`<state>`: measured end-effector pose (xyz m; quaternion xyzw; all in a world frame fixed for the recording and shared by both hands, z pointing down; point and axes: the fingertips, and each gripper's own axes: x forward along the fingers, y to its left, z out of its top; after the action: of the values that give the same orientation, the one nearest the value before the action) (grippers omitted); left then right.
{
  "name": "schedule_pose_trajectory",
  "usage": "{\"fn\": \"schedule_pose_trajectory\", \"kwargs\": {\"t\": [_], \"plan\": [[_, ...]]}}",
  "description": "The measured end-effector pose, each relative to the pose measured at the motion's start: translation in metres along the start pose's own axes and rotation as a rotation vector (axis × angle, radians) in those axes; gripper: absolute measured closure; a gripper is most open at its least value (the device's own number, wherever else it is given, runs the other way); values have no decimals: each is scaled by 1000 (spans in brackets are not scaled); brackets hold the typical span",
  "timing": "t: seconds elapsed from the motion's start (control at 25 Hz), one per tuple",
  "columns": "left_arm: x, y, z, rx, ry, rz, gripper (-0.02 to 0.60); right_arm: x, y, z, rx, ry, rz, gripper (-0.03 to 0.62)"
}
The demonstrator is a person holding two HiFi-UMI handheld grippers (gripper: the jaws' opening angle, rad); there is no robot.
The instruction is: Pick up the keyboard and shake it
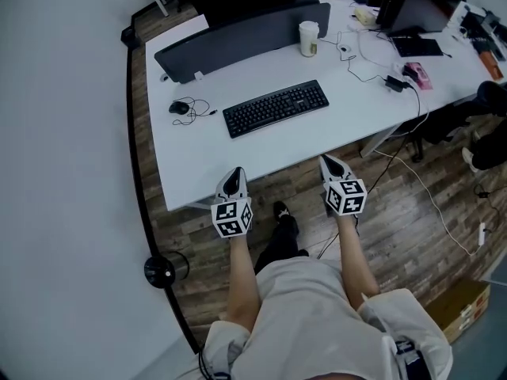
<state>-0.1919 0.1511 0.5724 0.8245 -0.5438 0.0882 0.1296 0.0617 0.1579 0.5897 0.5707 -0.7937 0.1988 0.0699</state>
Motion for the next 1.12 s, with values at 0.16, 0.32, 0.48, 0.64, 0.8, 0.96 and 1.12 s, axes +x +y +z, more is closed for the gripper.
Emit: {"fn": "schedule_pose_trajectory", "kwargs": {"t": [0.16, 0.32, 0.48, 0.64, 0.8, 0.96, 1.12], "plan": [[36, 20, 3, -21, 24, 13, 565, 40, -9, 14, 7, 15, 25, 554], [68, 40, 14, -7, 43, 41, 565, 78, -23, 28, 16, 52, 8, 554], [98, 66, 20, -44, 43, 53, 566, 115, -33, 38, 19, 70, 12, 554], [122, 90, 21, -83, 47, 49, 566, 147, -42, 44, 12, 104, 0, 554], [140, 109, 21, -146, 40, 49, 566, 166, -57, 48, 7, 134, -34, 554], [154, 122, 17, -196, 51, 64, 566, 180, -74, 56, 27, 126, -62, 554], [165, 130, 9, -257, 82, 87, 566, 201, -83, 73, 68, 97, -43, 554]]}}
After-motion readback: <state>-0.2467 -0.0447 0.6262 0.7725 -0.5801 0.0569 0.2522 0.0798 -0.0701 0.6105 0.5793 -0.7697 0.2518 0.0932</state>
